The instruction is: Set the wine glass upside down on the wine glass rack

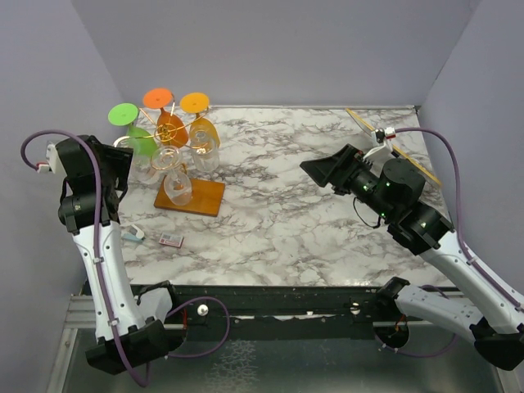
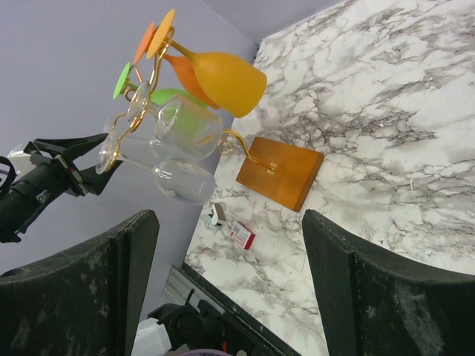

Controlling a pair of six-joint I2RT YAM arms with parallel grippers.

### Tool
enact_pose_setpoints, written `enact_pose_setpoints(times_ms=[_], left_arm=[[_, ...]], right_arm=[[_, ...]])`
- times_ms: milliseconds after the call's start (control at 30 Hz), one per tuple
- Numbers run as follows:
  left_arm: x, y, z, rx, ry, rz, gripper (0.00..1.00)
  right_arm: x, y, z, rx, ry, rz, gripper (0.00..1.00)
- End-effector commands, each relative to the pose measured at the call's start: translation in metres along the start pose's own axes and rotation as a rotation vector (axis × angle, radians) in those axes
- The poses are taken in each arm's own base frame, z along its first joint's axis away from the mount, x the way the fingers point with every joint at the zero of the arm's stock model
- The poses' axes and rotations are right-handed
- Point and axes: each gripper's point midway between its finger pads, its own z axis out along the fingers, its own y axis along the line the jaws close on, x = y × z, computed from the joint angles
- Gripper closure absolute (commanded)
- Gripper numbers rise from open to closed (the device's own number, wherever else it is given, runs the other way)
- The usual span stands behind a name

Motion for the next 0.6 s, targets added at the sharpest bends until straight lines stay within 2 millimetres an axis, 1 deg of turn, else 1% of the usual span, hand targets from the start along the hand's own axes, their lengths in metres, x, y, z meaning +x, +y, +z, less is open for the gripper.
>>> enact_pose_setpoints(times_ms=[0, 67, 200, 300, 333, 400, 433, 567], left_arm=[[0.021, 0.027, 0.002, -0.079, 0.073, 0.038, 0.42], [0.017, 0.022, 0.000, -0.063, 0.062, 0.060, 0.35], [0.008, 0.010, -0.008, -0.026, 0.037, 0.132, 0.17], [0.007, 0.004, -0.013, -0.005, 0.027, 0.200, 0.03], [0.006, 0.002, -0.016, -0.001, 0.022, 0.219, 0.01], [0.005, -0.001, -0.021, 0.004, 0.013, 0.256, 0.01], [-0.001, 0.001, -0.023, -0.017, -0.018, 0.272, 0.01], [-0.011, 0.002, -0.038, -0.052, -0.080, 0.327, 0.01]], right_arm=[[-0.004, 0.010, -0.003, -0.031, -0.003, 0.007, 0.17], [-0.004, 0.009, -0.003, -0.029, -0.005, 0.007, 0.17], [-0.005, 0.008, -0.003, -0.025, -0.006, 0.002, 0.17], [-0.004, 0.009, -0.004, -0.025, 0.002, -0.020, 0.16], [-0.003, 0.006, -0.004, -0.014, 0.012, -0.028, 0.16], [0.000, 0.005, -0.005, -0.005, 0.033, -0.053, 0.15], [0.003, 0.002, -0.005, 0.008, 0.047, -0.063, 0.14], [0.009, -0.004, -0.006, 0.031, 0.082, -0.092, 0.13]])
